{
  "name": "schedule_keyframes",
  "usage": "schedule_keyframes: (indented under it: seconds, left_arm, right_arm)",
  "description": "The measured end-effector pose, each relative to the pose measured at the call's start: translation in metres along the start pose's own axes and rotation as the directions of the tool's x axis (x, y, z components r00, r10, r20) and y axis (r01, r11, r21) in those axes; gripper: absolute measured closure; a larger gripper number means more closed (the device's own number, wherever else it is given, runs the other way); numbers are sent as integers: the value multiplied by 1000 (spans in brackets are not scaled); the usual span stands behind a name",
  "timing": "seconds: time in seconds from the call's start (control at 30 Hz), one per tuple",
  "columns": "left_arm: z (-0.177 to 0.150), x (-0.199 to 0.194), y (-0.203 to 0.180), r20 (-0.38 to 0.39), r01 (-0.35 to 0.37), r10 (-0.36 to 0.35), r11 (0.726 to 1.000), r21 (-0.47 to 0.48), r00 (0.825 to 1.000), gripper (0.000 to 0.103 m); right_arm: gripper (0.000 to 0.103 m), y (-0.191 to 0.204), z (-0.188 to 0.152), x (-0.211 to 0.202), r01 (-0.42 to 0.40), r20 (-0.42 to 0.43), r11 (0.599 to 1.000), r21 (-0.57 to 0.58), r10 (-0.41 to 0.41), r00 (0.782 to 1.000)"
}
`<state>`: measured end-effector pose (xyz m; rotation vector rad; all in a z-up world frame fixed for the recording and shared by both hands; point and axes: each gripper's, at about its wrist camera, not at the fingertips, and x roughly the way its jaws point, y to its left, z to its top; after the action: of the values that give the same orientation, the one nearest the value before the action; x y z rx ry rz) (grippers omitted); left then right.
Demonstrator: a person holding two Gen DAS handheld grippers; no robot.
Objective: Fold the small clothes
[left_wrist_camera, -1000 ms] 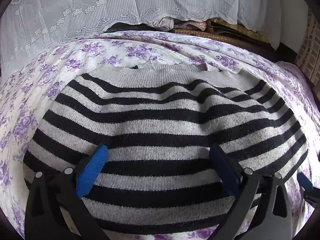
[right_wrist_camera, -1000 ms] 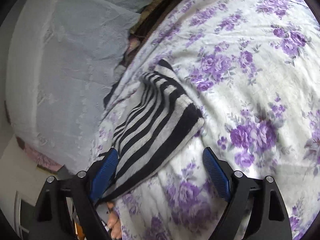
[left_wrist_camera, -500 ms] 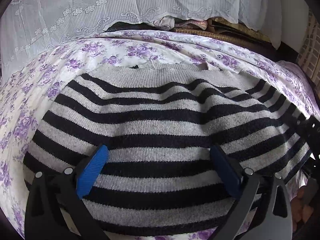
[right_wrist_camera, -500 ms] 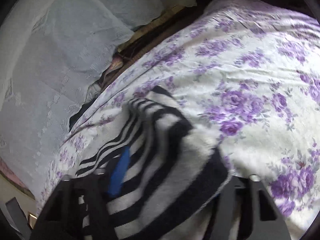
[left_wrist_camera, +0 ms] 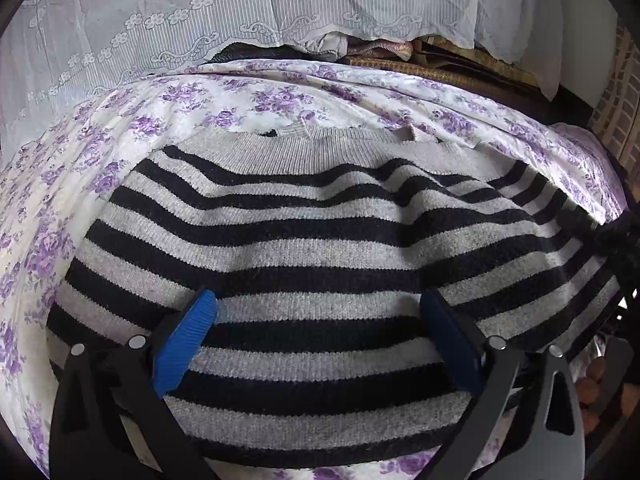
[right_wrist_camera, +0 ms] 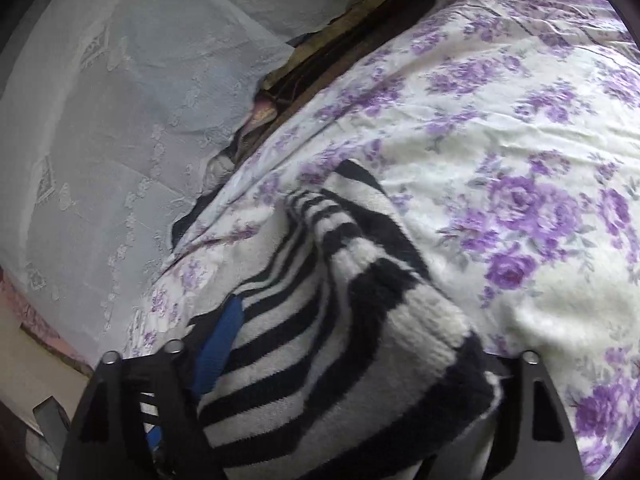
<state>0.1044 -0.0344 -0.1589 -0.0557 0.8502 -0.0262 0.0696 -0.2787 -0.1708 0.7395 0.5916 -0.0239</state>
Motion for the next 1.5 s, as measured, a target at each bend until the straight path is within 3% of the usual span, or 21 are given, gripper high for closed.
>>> schedule_keyframes:
  seconds: [0.17,0.27,0.3,0.33,0.4,0.43,0.63,0.73,0.87,1.03,1.1,1.3,1.5]
  left_arm:
    - [0,0,-1,1,-3,3,1000,3,1000,4]
    - [0,0,0,0,-3,3,1000,3,1000,4]
    - [0,0,0,0,-3,3,1000,3,1000,4]
    - [0,0,0,1,-3,3,1000,3,1000,4]
    - [0,0,0,0,-3,3,1000,3,1000,4]
    - [0,0,-1,0,-3,3,1000,3,1000,4]
    - [2,-6,5,2,14,-14,1000,-22,1000,4]
    - [8,-18,21,8,-31,32,998,-60,999,4]
    - [11,-20,58,-48,-80,76,993,-86,996,4]
    - [10,-18,96,-70,-158,151,981,-110,986,5]
    - [10,-12,106,-96,-146,132,977,-154,987,5]
    - [12,-6,133,-125,-101,69,958,-269,990,5]
    - [13,-6,132,-124,-110,81,961,-253,989,5]
  right_arm:
    - [13,7,3,8,11,-50,999,-38,-12,999]
    - [18,3,6,8,-4,-69,1000,-27,2,998]
    - [26,3,6,8,6,-68,1000,-29,-8,998]
    - [42,0,5,7,16,-57,1000,-18,-17,998]
    - [66,-16,6,5,25,-20,997,79,-24,1000]
    - [72,-23,6,4,11,-7,993,120,-11,1000]
    - [74,-23,8,8,14,-22,995,103,-12,1000]
    - [78,-25,11,9,13,-44,992,124,-8,999]
    - [81,-9,13,9,74,-47,990,120,-69,997]
    - [83,19,14,5,113,8,982,151,-115,993]
    - [83,32,12,3,110,32,982,150,-116,993]
    - [83,87,3,-2,92,106,996,10,-93,990]
    - [83,117,-7,-10,52,144,985,-163,-29,989]
